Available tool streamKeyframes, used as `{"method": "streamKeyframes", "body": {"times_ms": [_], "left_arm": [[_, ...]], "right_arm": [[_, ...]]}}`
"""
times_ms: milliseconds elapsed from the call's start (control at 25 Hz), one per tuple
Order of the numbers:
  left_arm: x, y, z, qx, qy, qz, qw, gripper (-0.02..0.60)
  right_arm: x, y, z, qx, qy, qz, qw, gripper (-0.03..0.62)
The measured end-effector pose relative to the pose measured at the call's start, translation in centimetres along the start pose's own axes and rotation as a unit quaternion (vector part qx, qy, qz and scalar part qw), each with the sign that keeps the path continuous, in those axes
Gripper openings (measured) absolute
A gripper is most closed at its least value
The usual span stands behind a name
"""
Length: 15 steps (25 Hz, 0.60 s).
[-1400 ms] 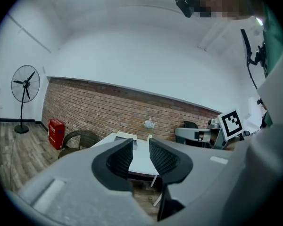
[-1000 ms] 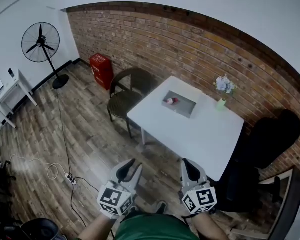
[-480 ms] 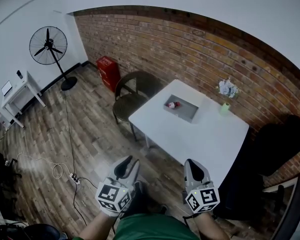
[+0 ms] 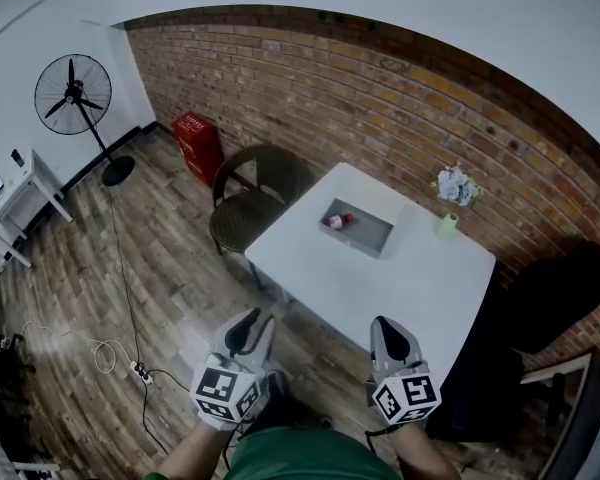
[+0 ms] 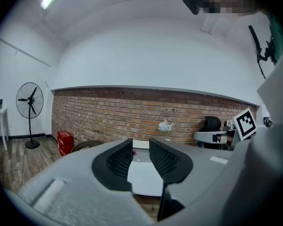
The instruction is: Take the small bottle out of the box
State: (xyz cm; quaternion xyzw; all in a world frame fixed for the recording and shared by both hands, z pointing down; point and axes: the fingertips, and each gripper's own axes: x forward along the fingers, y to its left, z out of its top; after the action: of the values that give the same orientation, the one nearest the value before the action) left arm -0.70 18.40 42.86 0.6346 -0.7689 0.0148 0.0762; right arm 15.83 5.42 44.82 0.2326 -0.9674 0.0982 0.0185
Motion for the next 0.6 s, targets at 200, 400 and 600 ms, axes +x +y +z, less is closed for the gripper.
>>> {"method": "streamKeyframes", "body": {"times_ms": [200, 400, 600], "left_arm": [[3.8, 4.0, -0.2, 0.033, 0.010, -0.024, 0.9991, 0.115], [7.5, 8.6, -0.5, 0.038, 0.017, -0.052, 0.9978, 0.115], [10.6, 11.8, -1.2, 0.037, 0.026, -0.087, 0.9952, 0.115]], "right_arm": [[5.3, -0.3, -0.1, -0.002, 0.013, -0.030, 0.999, 0.003], [9.8, 0.2, 0.2, -0.009, 0.021, -0.064, 0.998, 0.003], [13.3, 0.4, 0.5, -0.017, 0.025, -0.096, 0.995, 0.003]]}}
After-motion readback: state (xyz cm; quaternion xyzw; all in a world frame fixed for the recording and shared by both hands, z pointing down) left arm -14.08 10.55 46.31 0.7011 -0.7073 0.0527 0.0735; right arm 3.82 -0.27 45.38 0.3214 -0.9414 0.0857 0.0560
